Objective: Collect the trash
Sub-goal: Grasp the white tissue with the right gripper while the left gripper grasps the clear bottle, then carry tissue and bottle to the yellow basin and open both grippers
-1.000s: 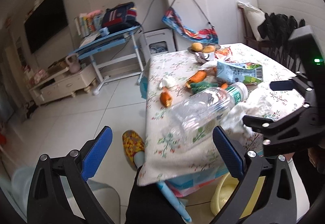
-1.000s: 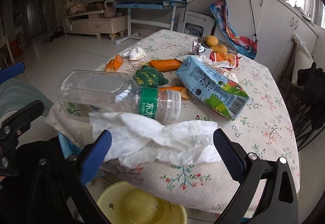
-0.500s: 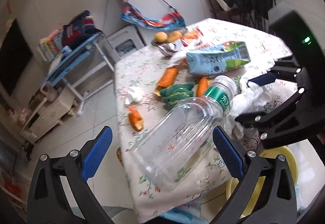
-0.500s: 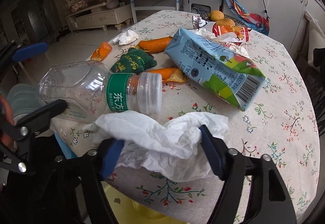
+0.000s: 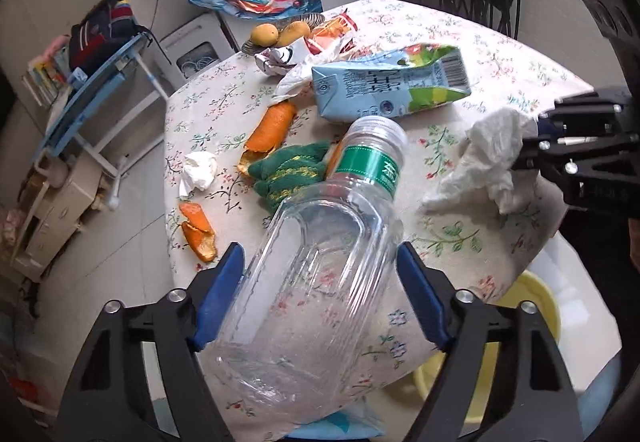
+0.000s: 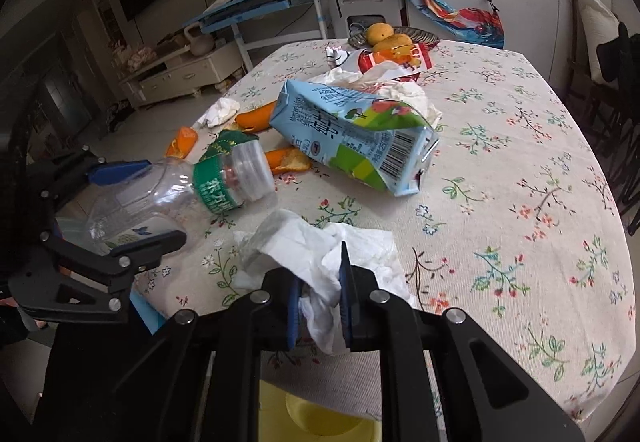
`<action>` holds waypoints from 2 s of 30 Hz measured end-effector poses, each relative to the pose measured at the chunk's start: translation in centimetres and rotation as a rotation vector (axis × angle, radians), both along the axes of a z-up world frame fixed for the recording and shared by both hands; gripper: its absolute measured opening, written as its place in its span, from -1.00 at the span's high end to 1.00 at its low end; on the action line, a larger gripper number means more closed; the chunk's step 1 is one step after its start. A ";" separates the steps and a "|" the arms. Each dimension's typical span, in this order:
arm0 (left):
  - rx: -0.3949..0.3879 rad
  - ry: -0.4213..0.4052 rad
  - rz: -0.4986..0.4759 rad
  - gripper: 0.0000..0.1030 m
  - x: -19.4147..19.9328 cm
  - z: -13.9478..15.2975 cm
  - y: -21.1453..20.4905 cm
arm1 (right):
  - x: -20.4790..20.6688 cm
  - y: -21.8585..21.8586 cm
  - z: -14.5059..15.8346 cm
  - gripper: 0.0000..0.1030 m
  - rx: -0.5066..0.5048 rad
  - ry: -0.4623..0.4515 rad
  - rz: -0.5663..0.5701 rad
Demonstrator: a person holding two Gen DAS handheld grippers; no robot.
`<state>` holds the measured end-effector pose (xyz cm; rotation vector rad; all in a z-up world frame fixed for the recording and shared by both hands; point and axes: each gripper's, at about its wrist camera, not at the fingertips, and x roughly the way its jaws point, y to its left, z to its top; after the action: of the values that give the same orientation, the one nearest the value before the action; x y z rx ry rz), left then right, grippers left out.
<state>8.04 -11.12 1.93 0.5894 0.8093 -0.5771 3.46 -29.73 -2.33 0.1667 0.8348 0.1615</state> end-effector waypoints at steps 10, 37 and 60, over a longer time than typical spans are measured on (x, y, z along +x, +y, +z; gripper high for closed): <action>-0.148 0.054 0.088 -0.14 -1.3 1.0 0.7 | -1.2 0.6 1.7 0.68 -0.010 -0.034 0.009; -0.323 0.106 0.193 -0.02 -4.1 1.8 2.6 | -3.8 1.4 2.3 0.68 -0.049 -0.041 0.003; -0.420 0.141 0.193 -0.02 -14.5 2.1 6.7 | -8.5 6.5 -6.6 0.64 -0.112 0.186 0.107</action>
<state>-6.49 -4.43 4.03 0.0852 0.8357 -0.5927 -5.01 -23.22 -8.89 0.0320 1.0363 0.2010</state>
